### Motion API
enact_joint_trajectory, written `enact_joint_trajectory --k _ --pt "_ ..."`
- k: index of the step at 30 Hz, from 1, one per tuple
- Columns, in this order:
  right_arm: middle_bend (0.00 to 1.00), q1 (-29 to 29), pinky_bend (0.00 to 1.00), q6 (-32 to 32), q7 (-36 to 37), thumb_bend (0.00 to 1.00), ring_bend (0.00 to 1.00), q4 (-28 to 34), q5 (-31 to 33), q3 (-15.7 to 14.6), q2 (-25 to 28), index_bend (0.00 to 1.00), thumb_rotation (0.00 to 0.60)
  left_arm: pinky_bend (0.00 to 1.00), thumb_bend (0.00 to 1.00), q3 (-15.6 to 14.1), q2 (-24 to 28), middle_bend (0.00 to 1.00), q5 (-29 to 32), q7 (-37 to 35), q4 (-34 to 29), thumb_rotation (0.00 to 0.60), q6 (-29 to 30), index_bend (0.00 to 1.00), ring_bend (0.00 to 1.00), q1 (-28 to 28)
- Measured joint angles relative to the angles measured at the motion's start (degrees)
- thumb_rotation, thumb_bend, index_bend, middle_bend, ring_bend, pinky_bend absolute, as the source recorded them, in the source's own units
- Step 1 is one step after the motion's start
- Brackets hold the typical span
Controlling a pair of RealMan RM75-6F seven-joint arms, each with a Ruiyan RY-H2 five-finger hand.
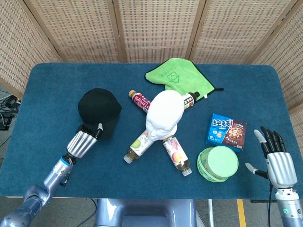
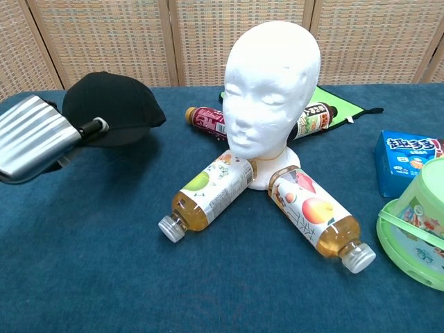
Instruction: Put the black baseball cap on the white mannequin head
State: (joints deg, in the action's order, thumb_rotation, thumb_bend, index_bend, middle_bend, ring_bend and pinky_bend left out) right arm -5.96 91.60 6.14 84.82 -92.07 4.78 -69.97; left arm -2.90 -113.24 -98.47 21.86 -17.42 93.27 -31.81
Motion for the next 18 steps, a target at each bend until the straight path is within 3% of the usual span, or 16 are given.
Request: enact_joint_trajectory --k 6,18 --pt "0.00 0.0 0.00 0.1 -0.2 0.05 0.00 0.1 -0.2 -0.1 -0.1 0.00 0.600 0.75 0.66 -1.2 5.7 0.91 -1.9 3.2 -3.4 0.600 2.8 0.83 0.86 -1.3" --pt "0.00 0.1 0.00 0.4 0.1 0.05 0.00 0.2 -0.2 0.0 0.0 0.00 0.600 0.74 0.66 -2.5 17.1 0.91 -5.3 11.8 -16.0 0.600 5.6 0.83 0.86 -3.5"
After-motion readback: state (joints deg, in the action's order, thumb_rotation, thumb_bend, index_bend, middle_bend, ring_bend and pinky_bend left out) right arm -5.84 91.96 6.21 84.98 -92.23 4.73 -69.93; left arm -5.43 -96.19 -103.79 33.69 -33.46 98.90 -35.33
